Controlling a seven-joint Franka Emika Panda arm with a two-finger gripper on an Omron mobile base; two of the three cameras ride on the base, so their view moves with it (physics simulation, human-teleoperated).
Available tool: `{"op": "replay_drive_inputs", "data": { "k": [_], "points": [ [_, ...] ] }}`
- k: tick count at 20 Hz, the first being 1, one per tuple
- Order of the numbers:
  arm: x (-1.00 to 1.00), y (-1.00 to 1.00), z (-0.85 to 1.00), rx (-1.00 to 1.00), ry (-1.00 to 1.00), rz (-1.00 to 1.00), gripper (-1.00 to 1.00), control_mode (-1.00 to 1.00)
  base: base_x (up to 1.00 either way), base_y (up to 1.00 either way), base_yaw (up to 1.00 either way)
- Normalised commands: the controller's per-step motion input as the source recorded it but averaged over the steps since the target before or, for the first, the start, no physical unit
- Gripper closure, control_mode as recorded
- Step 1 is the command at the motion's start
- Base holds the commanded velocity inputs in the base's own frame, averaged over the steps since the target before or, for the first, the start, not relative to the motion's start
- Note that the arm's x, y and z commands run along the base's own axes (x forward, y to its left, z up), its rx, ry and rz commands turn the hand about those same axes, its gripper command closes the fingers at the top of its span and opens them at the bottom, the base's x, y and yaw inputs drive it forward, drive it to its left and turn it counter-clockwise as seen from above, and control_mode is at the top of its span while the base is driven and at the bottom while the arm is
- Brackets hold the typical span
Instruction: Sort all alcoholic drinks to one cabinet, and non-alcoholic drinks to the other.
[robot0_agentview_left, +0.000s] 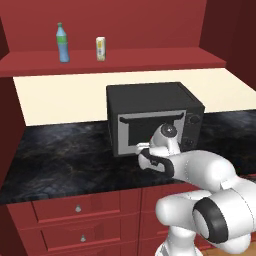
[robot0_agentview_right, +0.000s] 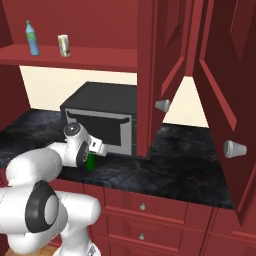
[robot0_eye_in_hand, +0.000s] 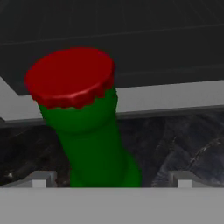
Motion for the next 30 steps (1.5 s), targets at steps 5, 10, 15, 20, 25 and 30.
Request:
{"op": "replay_drive_inputs", "data": {
  "k": [5,10,15,20,25,30],
  "points": [
    [0.24,0.06,-0.23,0.0,0.0,0.0,1.0,-1.0,0.0,0.0,0.0],
    [0.03,0.01,0.06,0.03,0.0,0.0,1.0,-1.0,0.0,0.0,0.0],
    [-0.36,0.0,0.62,0.09,-0.01,0.01,1.0,-1.0,0.0,0.0,0.0],
    [-0.67,0.0,0.74,0.01,0.0,0.0,1.0,-1.0,0.0,0.0,0.0],
    [-0.99,-0.04,0.49,0.0,0.0,0.0,1.0,-1.0,0.0,0.0,0.0],
    [-0.78,0.0,0.97,0.0,0.0,0.0,1.0,-1.0,0.0,0.0,0.0]
  ]
}}
